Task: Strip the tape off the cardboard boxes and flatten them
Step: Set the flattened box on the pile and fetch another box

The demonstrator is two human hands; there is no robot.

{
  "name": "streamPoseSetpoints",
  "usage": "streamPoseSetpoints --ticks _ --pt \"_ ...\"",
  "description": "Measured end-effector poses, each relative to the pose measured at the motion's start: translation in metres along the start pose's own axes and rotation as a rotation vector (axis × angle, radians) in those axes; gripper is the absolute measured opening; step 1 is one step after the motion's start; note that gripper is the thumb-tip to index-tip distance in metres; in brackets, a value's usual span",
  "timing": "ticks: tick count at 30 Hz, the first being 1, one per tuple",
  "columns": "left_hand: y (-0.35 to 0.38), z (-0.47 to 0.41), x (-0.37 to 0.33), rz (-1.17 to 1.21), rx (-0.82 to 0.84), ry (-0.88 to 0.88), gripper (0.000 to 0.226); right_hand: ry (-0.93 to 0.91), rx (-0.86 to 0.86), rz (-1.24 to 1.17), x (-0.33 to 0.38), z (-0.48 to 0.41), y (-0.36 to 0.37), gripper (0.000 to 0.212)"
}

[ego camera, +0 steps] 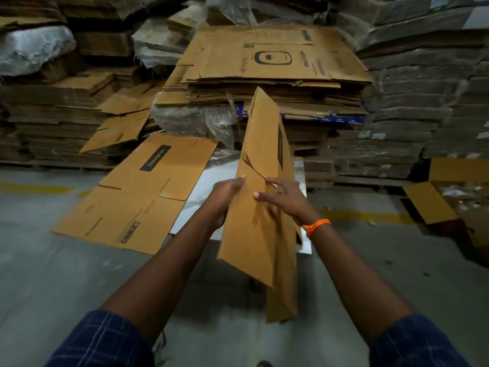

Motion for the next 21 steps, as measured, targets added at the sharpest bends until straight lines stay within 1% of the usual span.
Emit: streamPoseSetpoints --ticks 1,2,4,5,7,9,10,12,13,14,15,16,17,19,21 --pt "-0.003 0.004 0.003 -0.066 0.023 -0.015 0.063 -0.008 -0.055 -0.013 -0.006 0.001 0.017 0.087" --pt "-0.004 0.01 0.007 -0.164 0.032 -0.031 0.06 -0.023 -0.064 -0.019 -0.009 0.005 0.034 0.077" --pt "-0.012 0.018 0.021 -0.369 0.0 -0.067 0.036 -0.031 0.011 -0.019 -0.007 0.017 0.069 0.061" --pt "-0.019 0.022 0.031 -0.426 -0.045 -0.078 0.03 -0.003 0.056 -0.025 -0.01 0.022 0.083 0.055" --pt "-0.038 0.031 0.052 -0.447 -0.122 -0.069 0.03 0.013 0.133 -0.052 -0.021 0.031 0.102 0.045" --pt "-0.054 0.041 0.064 -0.447 -0.151 -0.014 0.033 0.074 0.164 -0.101 -0.035 0.043 0.114 0.041" --pt "-0.06 0.044 0.065 -0.45 -0.156 0.037 0.032 0.095 0.139 -0.1 -0.041 0.049 0.115 0.042" --pt "-0.068 0.056 0.049 -0.409 -0.149 0.148 0.029 0.106 -0.054 -0.043 -0.05 0.061 0.112 0.045" --pt "-0.072 0.063 0.036 -0.359 -0.136 0.198 0.023 0.133 -0.173 -0.048 -0.058 0.066 0.107 0.051" --pt "-0.079 0.071 0.021 -0.312 -0.127 0.234 0.016 0.193 -0.262 -0.095 -0.068 0.071 0.102 0.061" --pt "-0.087 0.078 0.005 -0.271 -0.116 0.267 0.013 0.266 -0.308 -0.17 -0.079 0.077 0.099 0.073" --pt "-0.099 0.083 -0.008 -0.233 -0.103 0.285 0.011 0.352 -0.311 -0.233 -0.09 0.082 0.098 0.082" --pt "-0.112 0.091 -0.02 -0.183 -0.078 0.291 0.01 0.438 -0.282 -0.279 -0.103 0.086 0.1 0.085" --pt "-0.142 0.103 -0.034 -0.096 -0.04 0.291 0.016 0.583 -0.157 -0.383 -0.116 0.095 0.114 0.085" --pt "-0.178 0.111 -0.042 -0.123 -0.042 0.307 0.025 0.658 -0.025 -0.496 -0.117 0.096 0.136 0.09"
Point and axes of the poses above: each hand's wrist, its own z-axis away from the middle knuckle, its own y-axis out of the palm, x = y × z, the point moved 4 cm from there along -z, towards the middle knuckle, and after that the axes turned 6 degrees about y, right-handed, at the moved point
